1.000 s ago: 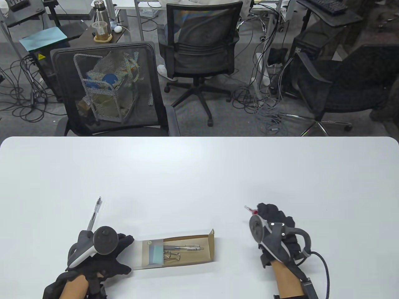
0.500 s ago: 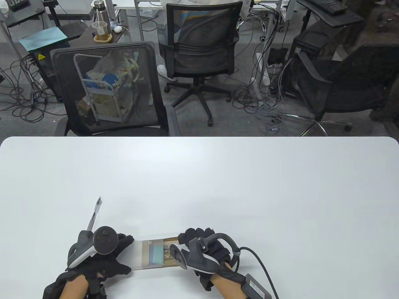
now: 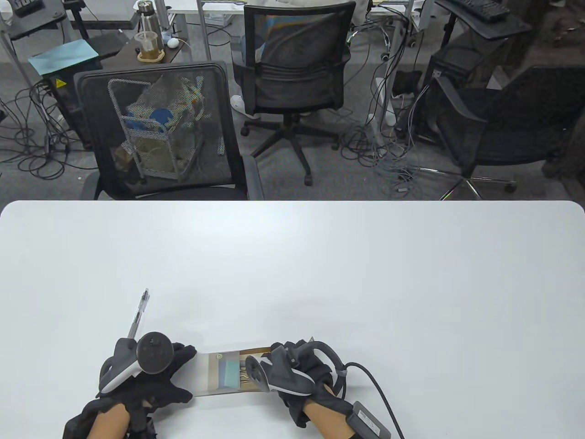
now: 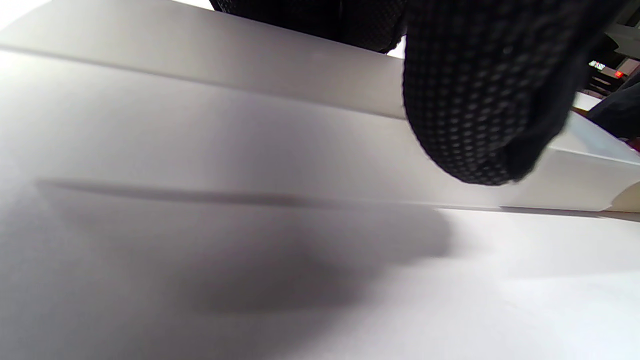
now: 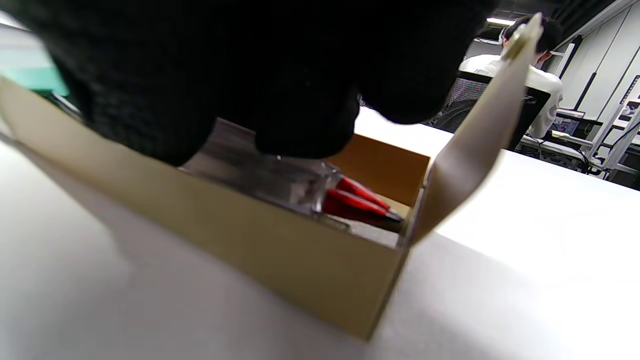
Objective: Pack snap-button pull-out pencil case
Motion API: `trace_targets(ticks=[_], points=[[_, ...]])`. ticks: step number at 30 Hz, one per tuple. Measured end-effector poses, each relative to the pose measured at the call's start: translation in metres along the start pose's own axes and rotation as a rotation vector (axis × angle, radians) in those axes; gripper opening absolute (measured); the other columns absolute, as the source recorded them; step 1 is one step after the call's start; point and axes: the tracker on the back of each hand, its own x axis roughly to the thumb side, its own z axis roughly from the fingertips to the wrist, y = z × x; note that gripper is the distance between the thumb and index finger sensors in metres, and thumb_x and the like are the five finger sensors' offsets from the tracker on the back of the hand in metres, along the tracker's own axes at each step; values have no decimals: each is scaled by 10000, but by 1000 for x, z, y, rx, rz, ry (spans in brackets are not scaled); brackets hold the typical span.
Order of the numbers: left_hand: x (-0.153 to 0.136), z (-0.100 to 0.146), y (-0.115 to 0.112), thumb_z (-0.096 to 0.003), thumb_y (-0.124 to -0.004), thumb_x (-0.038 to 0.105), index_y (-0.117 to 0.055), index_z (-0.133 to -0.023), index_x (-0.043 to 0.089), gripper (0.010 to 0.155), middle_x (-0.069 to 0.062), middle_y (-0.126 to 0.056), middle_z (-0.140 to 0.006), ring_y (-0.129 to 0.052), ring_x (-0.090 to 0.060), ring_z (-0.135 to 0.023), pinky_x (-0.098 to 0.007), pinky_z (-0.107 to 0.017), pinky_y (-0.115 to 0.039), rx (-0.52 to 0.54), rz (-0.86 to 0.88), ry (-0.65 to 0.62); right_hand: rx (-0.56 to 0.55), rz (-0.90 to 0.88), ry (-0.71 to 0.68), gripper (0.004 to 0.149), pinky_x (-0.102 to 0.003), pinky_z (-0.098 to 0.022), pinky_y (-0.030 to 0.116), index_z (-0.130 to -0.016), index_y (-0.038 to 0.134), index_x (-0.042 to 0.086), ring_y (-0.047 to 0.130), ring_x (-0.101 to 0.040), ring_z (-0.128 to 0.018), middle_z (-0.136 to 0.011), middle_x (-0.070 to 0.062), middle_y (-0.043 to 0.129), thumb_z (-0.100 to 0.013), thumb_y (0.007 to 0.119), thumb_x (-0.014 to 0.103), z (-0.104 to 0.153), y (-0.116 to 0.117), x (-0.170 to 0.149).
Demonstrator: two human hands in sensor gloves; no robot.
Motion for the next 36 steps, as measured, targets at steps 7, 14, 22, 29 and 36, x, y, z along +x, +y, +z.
trace_targets(ticks=[7,14,22,29,36], points=[[-1,0,0,-242,-1009,517,-610,-1065,410,922,94,-595,-1172,-627,-256,-1138,-634,-845,-396,-2,4,-3,-49,-26,-35,558,-268,-527,849,-885,771,428,949,-10,-672,-949,151,860,-344,863,523,11,-6,-8],[-1,0,0,-243,-1008,518,-607,-1067,411,923,95,-591,-1175,-626,-254,-1139,-633,-846,-395,-2,1,-2,-299,-139,93,625,-339,-621,804,-950,694,431,895,-69,-805,-1045,119,768,-359,812,598,42,-37,-60],[-1,1,0,-246,-1003,527,-595,-1072,415,928,102,-580,-1177,-616,-249,-1145,-635,-845,-388,-2,-2,0,-368,-201,285,837,-630,-761,518,-1094,415,356,593,-282,-1074,-1212,5,461,-386,700,699,66,-2,-117],[-1,1,2,-247,-1002,528,-578,-1078,413,940,102,-572,-1182,-594,-254,-1160,-633,-847,-380,-7,-3,6,-356,-197,306,858,-648,-759,492,-1098,387,354,562,-291,-1088,-1218,2,437,-382,684,720,69,12,-127],[-21,9,52,-267,-1002,518,-527,-1106,376,975,63,-491,-1213,-447,-302,-1198,-614,-865,-306,146,199,106,-368,-172,302,854,-646,-761,489,-1097,394,358,549,-288,-1093,-1220,4,428,-380,683,722,70,12,-126]])
